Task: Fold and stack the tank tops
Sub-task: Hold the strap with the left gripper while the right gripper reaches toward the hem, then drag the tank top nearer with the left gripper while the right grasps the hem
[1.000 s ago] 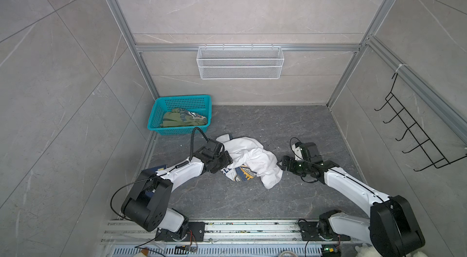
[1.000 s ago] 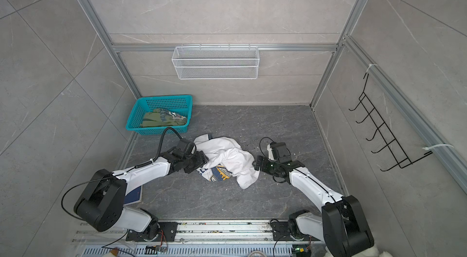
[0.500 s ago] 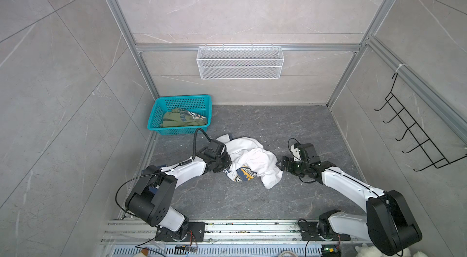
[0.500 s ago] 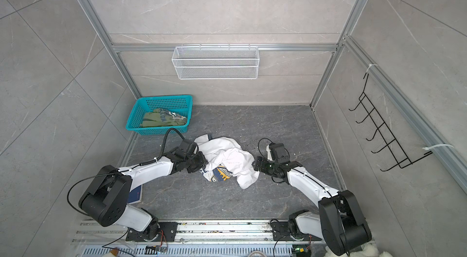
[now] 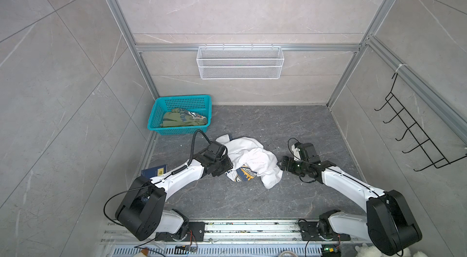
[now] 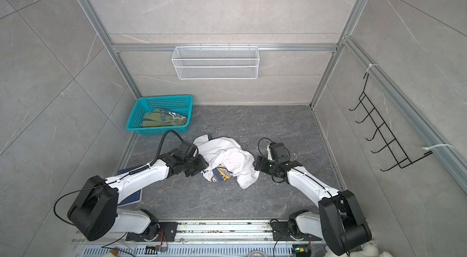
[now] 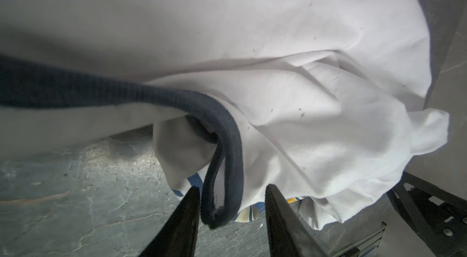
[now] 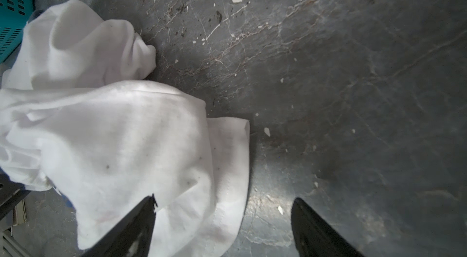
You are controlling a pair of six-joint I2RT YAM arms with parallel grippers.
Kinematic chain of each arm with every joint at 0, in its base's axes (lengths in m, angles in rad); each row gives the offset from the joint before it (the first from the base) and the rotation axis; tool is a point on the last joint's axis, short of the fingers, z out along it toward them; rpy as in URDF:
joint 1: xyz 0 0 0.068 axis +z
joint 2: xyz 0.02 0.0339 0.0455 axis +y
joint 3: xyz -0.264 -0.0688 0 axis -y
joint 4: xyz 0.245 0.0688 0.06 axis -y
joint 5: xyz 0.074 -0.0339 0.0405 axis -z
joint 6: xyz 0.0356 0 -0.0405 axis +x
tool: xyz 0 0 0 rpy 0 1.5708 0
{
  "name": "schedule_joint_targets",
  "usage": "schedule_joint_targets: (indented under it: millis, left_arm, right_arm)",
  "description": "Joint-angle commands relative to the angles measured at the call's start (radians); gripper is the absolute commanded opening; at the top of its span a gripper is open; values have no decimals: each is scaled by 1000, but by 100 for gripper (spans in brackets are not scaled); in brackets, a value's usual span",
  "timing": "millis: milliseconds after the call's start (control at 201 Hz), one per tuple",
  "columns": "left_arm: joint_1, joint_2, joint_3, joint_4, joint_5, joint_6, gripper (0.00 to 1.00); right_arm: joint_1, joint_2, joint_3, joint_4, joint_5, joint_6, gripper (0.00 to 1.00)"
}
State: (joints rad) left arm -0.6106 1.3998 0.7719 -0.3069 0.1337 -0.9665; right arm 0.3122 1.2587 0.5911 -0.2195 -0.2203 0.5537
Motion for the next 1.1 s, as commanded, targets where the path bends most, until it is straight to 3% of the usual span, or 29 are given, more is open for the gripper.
schedule_joint_targets:
  millis: [0,338,458,547,716,846,1095]
  left_arm:
    - [-11,20,36,-8,-13,-20,39]
    - [-5,-21,68,-40,-116,41,0]
    - [-2,-103,126,-160,-213,95,0]
    - [4,-216,153,-291,-367,99,0]
    - [5,-520,53,-402,-595,20,0]
    - [15,-655,-53,-445,-619,-38,0]
    - [23,-704,-202,-509,-594,-103,0]
  right_arm:
    - [7,-7,26,-24,19,-20,86]
    - [9,15,-2,1,12,-19,85]
    - [8,8,22,-25,23,-33,85]
    - [8,-7,61,-55,34,-49,84]
    - [9,-1,83,-45,3,-26,83]
    - [48,14,58,-3,-20,14,80]
    - [153,88,6,137,-77,129,78]
